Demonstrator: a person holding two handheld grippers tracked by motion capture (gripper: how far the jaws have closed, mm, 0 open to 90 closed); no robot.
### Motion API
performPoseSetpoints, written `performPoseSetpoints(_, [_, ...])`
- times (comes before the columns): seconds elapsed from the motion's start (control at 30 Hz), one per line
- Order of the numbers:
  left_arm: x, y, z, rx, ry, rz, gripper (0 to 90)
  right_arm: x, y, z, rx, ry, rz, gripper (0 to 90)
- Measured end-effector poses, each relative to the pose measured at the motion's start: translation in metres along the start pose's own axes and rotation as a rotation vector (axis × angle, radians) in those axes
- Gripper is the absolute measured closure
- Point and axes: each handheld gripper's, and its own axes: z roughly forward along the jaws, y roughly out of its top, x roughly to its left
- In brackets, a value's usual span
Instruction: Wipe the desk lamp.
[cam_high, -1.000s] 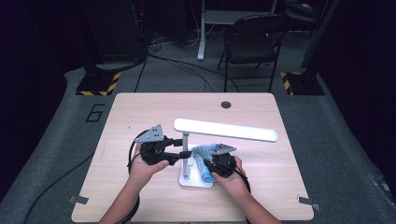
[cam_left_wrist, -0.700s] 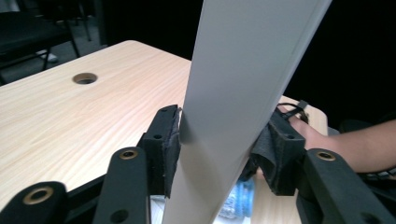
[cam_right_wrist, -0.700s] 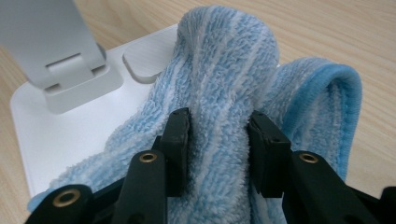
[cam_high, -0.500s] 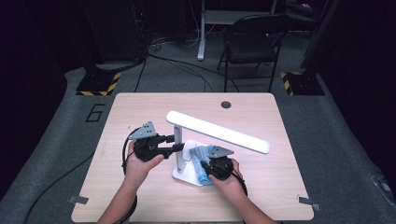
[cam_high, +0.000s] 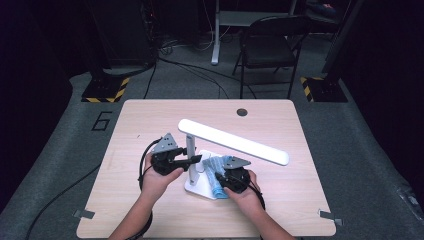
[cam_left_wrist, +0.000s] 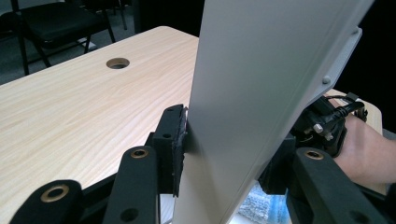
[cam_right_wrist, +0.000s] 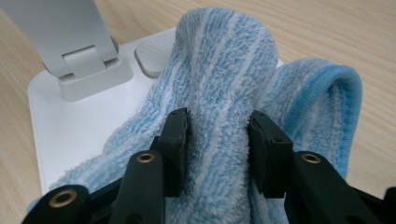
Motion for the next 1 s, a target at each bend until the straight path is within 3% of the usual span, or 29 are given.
performPoseSetpoints(0.07, [0.000, 0.000, 0.000, -0.006, -0.008, 0.004, 59.5, -0.002, 0.001, -0.002, -0.001, 0.006, -0.022, 60.9])
performPoseSetpoints(0.23, [-0.003, 0.000, 0.002, -0.010, -0.026, 0.024, 60.6, -0.007, -0.002, -0.009, -0.002, -0.005, -0.006, 61.7])
performPoseSetpoints(0.33, [-0.005, 0.001, 0.003, -0.004, -0.054, 0.047, 61.5, -0.015, -0.006, -0.014, -0.026, -0.016, 0.038, 61.9])
performPoseSetpoints(0.37, [-0.006, 0.001, 0.005, -0.007, -0.081, 0.053, 61.7, -0.019, -0.007, -0.017, -0.022, -0.018, 0.065, 61.9])
performPoseSetpoints(0.57, [-0.007, 0.001, 0.007, -0.010, -0.125, 0.071, 63.2, -0.033, -0.013, -0.028, -0.005, -0.021, 0.100, 61.8])
performPoseSetpoints(0.67, [-0.007, 0.001, 0.006, -0.009, -0.132, 0.078, 63.9, -0.037, -0.014, -0.029, -0.014, -0.017, 0.069, 61.6])
performPoseSetpoints(1.0, [-0.008, 0.000, 0.005, -0.019, -0.165, 0.117, 68.6, -0.028, -0.014, -0.038, -0.028, 0.000, 0.063, 60.8])
